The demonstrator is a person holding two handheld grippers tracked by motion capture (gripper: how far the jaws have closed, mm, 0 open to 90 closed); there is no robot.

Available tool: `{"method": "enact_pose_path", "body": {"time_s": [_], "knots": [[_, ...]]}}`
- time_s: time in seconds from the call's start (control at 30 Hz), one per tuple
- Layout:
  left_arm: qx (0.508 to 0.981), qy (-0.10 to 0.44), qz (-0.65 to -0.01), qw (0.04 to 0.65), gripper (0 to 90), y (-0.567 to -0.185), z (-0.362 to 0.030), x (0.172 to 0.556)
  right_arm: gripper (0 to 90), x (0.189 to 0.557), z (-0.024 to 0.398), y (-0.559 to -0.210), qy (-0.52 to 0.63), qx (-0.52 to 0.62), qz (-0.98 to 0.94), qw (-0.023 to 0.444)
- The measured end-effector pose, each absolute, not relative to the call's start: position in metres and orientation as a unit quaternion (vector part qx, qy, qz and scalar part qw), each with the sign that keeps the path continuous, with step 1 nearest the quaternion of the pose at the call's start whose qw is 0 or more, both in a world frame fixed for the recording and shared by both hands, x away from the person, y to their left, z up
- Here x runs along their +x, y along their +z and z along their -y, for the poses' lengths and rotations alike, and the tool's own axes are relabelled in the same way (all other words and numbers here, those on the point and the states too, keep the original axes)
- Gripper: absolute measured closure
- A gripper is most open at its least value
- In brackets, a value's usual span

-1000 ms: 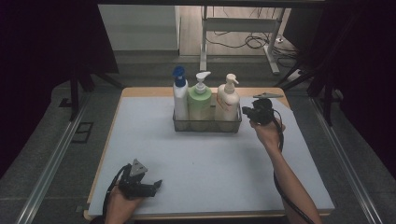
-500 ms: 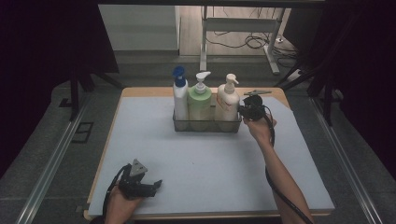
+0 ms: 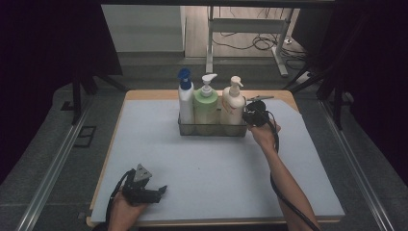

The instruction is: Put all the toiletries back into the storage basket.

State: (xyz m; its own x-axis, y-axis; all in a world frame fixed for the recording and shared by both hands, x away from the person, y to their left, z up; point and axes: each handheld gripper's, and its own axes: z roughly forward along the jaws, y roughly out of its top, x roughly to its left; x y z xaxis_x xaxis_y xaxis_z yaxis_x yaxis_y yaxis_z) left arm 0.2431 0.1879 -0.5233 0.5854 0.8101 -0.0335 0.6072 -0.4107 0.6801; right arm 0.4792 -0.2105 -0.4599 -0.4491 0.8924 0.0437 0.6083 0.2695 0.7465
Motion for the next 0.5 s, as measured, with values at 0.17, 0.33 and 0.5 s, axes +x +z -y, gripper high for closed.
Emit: {"method": "enact_pose_path", "body": {"time_s": [0.17, 0.33, 0.5], "knots": [[0.826, 0.152, -0.429, 0.333, 12.2, -0.523, -0.188, 0.243, 89.7, 0.479, 0.208, -0.461, 0.358, 0.486, -0.774, 0.193], [0.826, 0.152, -0.429, 0.332, 12.3, -0.523, -0.188, 0.243, 89.7, 0.478, 0.204, -0.461, 0.359, 0.480, -0.778, 0.189], [0.826, 0.152, -0.429, 0.332, 12.3, -0.523, -0.188, 0.243, 89.6, 0.477, 0.197, -0.462, 0.361, 0.472, -0.783, 0.181]]}}
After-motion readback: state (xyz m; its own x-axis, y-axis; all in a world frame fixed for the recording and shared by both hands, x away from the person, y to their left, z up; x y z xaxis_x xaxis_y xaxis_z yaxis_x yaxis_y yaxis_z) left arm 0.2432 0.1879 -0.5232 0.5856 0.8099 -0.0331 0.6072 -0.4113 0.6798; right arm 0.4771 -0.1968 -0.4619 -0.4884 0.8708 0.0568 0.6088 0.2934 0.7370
